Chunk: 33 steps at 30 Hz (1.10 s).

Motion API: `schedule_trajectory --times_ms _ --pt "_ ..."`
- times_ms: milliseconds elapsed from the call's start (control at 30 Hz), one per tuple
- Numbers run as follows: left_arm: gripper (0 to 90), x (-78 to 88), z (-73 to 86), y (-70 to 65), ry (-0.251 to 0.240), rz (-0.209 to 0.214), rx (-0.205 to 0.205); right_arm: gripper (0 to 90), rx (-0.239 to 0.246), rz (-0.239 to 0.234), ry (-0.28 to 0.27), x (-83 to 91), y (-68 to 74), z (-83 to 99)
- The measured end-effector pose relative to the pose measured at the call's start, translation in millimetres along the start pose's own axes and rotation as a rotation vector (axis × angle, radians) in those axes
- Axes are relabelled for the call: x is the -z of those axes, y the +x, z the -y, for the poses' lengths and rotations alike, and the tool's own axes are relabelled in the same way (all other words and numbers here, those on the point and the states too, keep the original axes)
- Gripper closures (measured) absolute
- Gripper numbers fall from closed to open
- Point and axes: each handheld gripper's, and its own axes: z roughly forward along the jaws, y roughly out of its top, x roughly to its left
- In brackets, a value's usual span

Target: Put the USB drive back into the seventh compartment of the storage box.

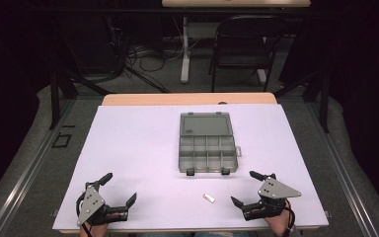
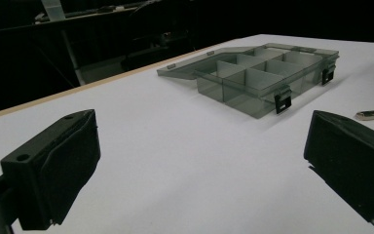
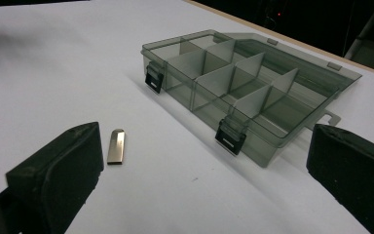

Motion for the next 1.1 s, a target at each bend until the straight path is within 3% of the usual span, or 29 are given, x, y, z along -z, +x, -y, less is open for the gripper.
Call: schedule_trajectory --times_ms 533,1100 --pt "0.2 -0.5 0.5 0.4 -0.003 -0.006 -0.001 0.0 -0.034 -0.032 0.075 -17.4 7.8 -7.9" --pt "0.3 0.2 0.7 1.0 -0.004 -0.01 0.003 0.0 -0.035 -0.085 0.162 -47.1 24.2 -14.6"
